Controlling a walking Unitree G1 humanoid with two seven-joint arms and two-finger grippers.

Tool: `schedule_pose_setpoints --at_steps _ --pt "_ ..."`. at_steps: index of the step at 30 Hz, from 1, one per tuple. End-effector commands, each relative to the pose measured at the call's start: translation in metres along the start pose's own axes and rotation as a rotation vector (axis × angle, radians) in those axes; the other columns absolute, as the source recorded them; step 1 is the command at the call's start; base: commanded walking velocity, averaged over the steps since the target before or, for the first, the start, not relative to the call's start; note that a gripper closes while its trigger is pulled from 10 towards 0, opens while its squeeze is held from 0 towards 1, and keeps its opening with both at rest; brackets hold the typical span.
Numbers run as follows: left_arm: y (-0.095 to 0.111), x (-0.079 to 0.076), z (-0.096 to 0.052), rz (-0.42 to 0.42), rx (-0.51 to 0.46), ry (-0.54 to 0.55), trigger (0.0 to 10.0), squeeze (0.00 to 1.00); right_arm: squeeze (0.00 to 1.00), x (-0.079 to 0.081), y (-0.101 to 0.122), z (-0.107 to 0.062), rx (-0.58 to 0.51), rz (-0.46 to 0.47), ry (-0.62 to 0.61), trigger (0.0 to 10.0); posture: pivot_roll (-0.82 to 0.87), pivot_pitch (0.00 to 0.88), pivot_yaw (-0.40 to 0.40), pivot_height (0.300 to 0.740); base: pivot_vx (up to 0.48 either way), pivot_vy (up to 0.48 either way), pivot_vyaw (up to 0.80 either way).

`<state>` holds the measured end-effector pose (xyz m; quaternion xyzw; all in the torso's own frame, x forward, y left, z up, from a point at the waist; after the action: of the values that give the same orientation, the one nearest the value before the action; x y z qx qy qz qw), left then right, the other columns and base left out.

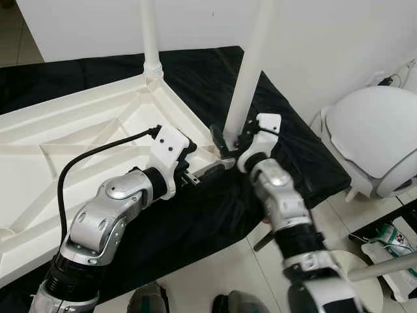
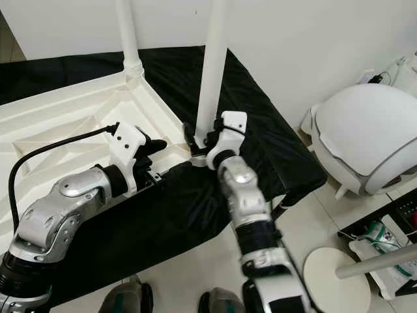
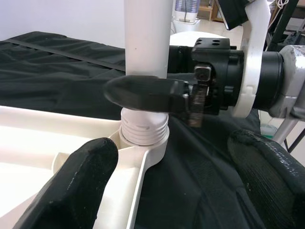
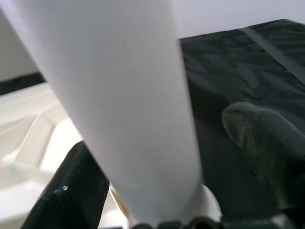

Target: Building children table

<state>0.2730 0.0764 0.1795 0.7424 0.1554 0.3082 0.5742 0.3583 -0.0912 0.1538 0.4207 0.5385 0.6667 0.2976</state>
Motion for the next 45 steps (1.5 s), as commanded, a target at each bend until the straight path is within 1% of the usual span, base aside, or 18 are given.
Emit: schedule_pose_setpoints --at_steps 1,2,4,6,7,10,13,21,22,24,25,34,38,39,42,45 --pt "0.001 0.001 0.002 0.007 -0.001 0.000 10.0 0.00 0.00 0.003 -0.006 0.001 0.029 0.012 0.047 10.0 0.00 0.000 -0.067 0.740 0.000 0.000 0.00" --pt "0.001 0.002 0.002 0.008 -0.002 0.003 10.0 0.00 0.00 -0.002 -0.007 0.002 0.055 -0.026 0.072 10.0 0.00 0.002 -0.065 0.740 0.000 0.000 0.00" --pt "0.002 0.004 0.002 0.010 -0.004 0.009 10.0 0.00 0.00 -0.008 -0.008 0.005 0.084 -0.054 0.110 10.0 0.00 0.004 -0.062 0.740 0.000 0.000 0.00" --pt "0.002 0.005 0.002 0.011 -0.004 0.012 10.0 0.00 0.00 -0.010 -0.007 0.006 0.088 -0.064 0.125 10.0 0.00 0.003 -0.060 0.740 0.000 0.000 0.00" --pt "0.002 0.006 0.002 0.012 -0.005 0.013 10.0 0.00 0.00 -0.011 -0.007 0.009 0.099 -0.051 0.146 10.0 0.01 0.002 -0.057 0.740 0.000 0.000 0.00" --pt "0.003 0.007 0.002 0.015 -0.005 0.014 10.0 0.00 0.00 -0.010 -0.005 0.017 0.116 -0.050 0.209 10.0 0.01 0.001 -0.053 0.740 0.000 0.000 0.00" --pt "0.004 0.007 0.001 0.018 -0.005 0.015 10.0 0.00 0.00 -0.010 -0.006 0.021 0.132 -0.072 0.231 10.0 0.02 0.001 -0.053 0.740 0.000 0.000 0.00" --pt "0.005 0.009 0.000 0.021 -0.004 0.022 10.0 0.00 0.00 -0.006 -0.007 0.028 0.155 -0.068 0.270 10.0 0.03 0.000 -0.053 0.740 0.000 0.000 0.00" --pt "0.005 0.009 0.000 0.022 -0.004 0.025 10.0 0.00 0.00 -0.008 -0.009 0.028 0.169 -0.076 0.268 1.3 0.04 0.000 -0.057 0.740 0.000 0.000 0.00" --pt "0.005 0.009 0.000 0.022 -0.004 0.025 10.0 0.00 0.00 -0.008 -0.009 0.028 0.169 -0.076 0.268 1.3 0.04 0.000 -0.057 0.740 0.000 0.000 0.00" --pt "0.005 0.009 -0.001 0.022 -0.004 0.026 10.0 0.00 0.00 -0.010 -0.011 0.027 0.179 -0.079 0.269 0.0 0.04 0.000 -0.057 0.740 0.000 0.000 0.00" --pt "0.004 0.008 -0.001 0.017 -0.002 0.025 10.0 0.00 0.00 -0.024 -0.017 0.019 0.203 -0.082 0.252 0.0 0.03 0.005 -0.055 0.740 0.000 0.000 0.00" --pt "0.004 0.007 0.000 0.017 -0.002 0.023 10.0 0.00 0.00 -0.026 -0.018 0.017 0.198 -0.068 0.248 0.0 0.02 0.007 -0.054 0.740 0.000 0.000 0.00" --pt "0.004 0.007 -0.001 0.016 -0.001 0.021 10.0 0.00 0.00 -0.026 -0.018 0.016 0.190 -0.063 0.237 10.0 0.02 0.008 -0.053 0.740 0.000 0.000 0.00" --pt "0.004 0.006 -0.001 0.016 -0.001 0.018 10.0 0.00 0.00 -0.027 -0.017 0.016 0.168 -0.038 0.209 10.0 0.02 0.010 -0.054 0.740 0.000 0.000 0.00" --pt "0.004 0.006 -0.001 0.016 0.000 0.017 10.0 0.00 0.00 -0.029 -0.017 0.016 0.157 -0.039 0.183 10.0 0.02 0.010 -0.055 0.740 0.000 0.000 0.00"
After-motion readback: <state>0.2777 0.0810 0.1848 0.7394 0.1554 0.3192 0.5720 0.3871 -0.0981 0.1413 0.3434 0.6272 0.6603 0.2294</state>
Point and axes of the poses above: a point about 5 cm out from each wrist's last joint towards the gripper, its own z axis pointing out of the wrist towards the gripper, its own y axis along the axis of the wrist's last joint, x = y × z, the point moved 2 cm from there along z, pointing out of the wrist towards the gripper, and after that the axes turned 14 degrees about z, right-handed, at the moved point
